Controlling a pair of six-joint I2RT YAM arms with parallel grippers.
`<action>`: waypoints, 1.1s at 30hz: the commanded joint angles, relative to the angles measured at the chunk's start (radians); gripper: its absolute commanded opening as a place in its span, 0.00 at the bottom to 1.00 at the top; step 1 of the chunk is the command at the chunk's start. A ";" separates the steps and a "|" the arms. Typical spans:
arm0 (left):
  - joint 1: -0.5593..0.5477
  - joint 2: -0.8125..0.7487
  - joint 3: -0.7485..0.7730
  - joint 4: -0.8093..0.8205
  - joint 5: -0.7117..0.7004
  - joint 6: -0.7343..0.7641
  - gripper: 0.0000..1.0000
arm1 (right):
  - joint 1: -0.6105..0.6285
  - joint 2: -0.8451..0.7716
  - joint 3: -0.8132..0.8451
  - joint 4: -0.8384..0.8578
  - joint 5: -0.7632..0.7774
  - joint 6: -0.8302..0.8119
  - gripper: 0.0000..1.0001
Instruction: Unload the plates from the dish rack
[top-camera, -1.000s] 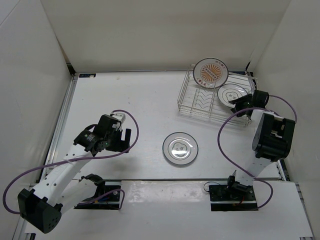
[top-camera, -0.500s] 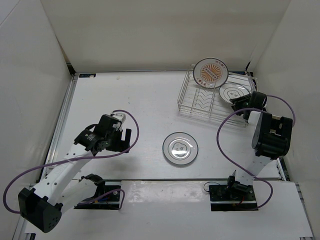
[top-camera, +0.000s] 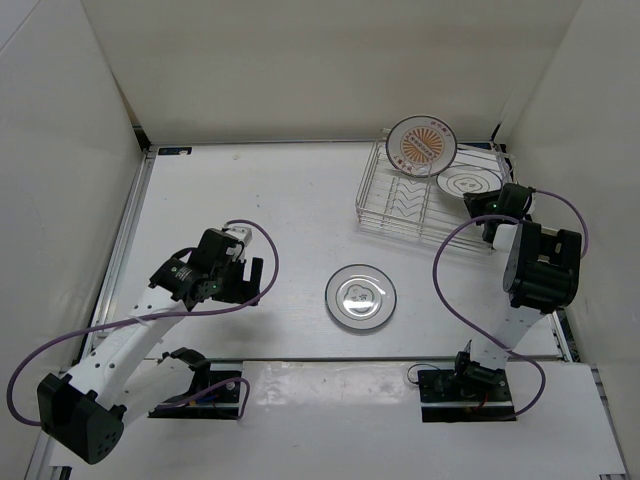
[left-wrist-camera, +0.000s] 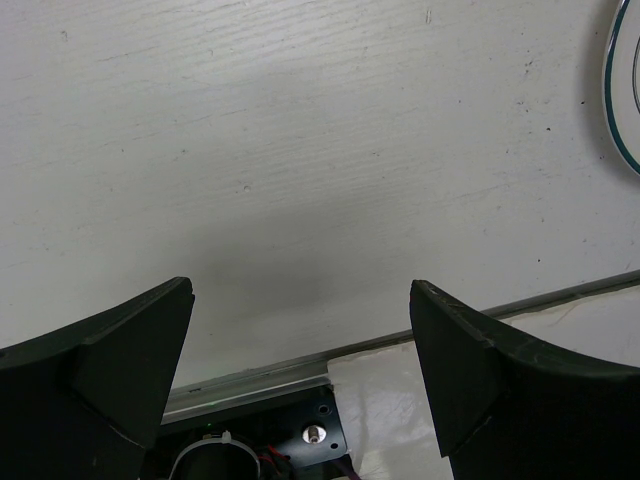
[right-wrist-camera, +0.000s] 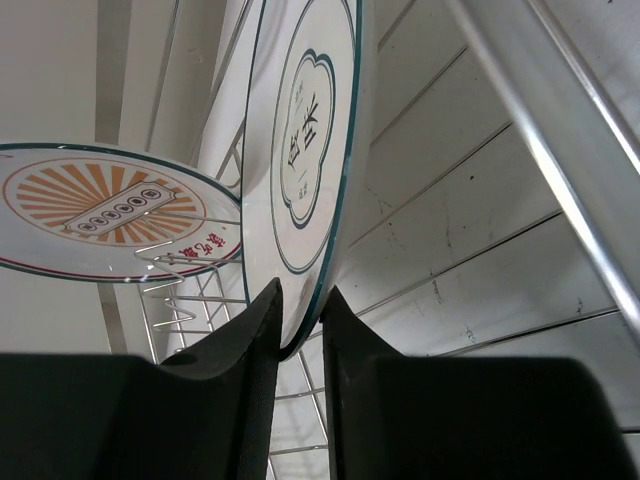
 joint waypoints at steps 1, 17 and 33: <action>-0.002 -0.003 0.024 -0.004 0.001 -0.002 1.00 | -0.011 0.050 -0.008 -0.037 -0.003 0.031 0.07; -0.001 -0.014 0.024 -0.007 -0.008 -0.001 1.00 | -0.015 -0.031 0.475 -0.624 -0.053 -0.236 0.00; -0.001 -0.002 0.022 -0.007 -0.019 -0.005 1.00 | -0.015 -0.208 0.627 -0.867 -0.029 -0.445 0.00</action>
